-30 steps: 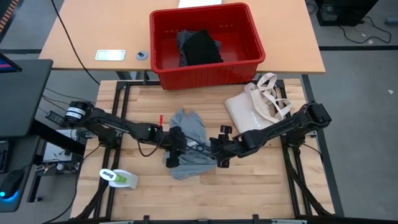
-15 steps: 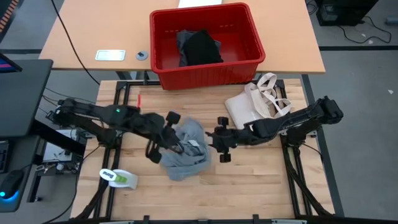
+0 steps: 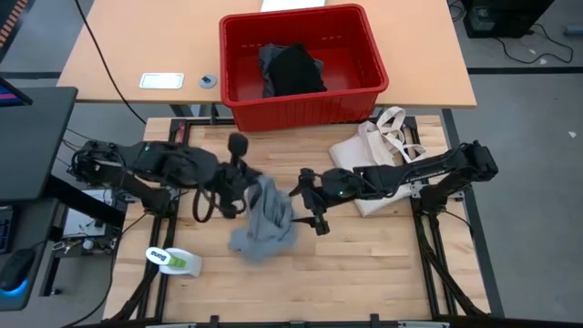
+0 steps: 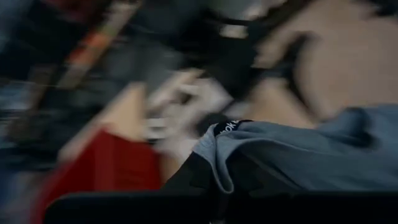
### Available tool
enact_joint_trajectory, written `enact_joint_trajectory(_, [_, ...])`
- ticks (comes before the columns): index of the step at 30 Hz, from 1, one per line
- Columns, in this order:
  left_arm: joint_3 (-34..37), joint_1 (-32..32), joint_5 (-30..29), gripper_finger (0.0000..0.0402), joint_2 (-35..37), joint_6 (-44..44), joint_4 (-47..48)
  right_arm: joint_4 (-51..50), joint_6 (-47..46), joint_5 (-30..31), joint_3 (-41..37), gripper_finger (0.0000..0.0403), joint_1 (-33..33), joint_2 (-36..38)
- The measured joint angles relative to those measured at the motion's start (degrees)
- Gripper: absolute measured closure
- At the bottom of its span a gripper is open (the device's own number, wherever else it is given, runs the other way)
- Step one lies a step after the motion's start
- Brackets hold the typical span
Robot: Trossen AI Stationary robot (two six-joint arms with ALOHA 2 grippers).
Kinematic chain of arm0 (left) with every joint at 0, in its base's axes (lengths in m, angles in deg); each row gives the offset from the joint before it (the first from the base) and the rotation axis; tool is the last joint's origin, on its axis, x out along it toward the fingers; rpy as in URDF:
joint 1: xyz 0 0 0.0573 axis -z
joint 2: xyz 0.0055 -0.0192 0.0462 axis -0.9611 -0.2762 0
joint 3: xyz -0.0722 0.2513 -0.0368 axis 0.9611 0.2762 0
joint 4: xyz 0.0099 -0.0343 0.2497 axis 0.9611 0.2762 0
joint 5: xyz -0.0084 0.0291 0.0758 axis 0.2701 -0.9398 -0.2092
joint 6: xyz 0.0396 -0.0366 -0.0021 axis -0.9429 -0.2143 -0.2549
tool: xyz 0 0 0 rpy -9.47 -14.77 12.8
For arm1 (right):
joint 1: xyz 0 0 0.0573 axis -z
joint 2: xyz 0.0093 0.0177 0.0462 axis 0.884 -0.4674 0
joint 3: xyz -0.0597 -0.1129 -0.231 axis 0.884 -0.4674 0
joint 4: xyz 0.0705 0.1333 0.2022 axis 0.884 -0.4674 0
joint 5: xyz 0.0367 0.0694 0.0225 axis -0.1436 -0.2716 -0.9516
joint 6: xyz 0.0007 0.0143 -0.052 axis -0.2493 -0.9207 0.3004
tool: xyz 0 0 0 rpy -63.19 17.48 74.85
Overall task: Fold Laundry from Bin
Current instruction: Fold the gray shirt
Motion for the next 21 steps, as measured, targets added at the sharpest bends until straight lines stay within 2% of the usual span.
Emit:
enact_joint_trajectory(4, [0.0, 1.9, -10.4, 0.0383, 0.1, -10.2, -10.3, 1.2, 0.6, 7.5, 0.0, 0.0063, -1.3, 0.8])
enact_joint_trajectory(10, [0.0, 6.2, -16.9, 0.0383, 0.3, -26.5, -26.6, 1.8, 5.7, 22.2, 0.0, 0.0075, -5.5, 4.7])
enact_joint_trajectory(15, [0.0, 8.7, -19.5, 0.0383, 0.4, -36.3, -36.3, 5.2, 11.3, 37.8, 0.0, 0.0085, -9.5, 11.1])
enact_joint_trajectory(17, [0.0, 9.1, -20.0, 0.0383, 0.4, -37.1, -37.9, 5.4, 12.1, 39.0, 0.1, 0.0088, -10.1, 13.6])
enact_joint_trajectory(21, [0.0, 9.3, -22.2, 0.0383, 0.4, -36.7, -37.7, -0.3, 7.0, 33.4, 0.2, 0.0096, -9.0, 15.1])
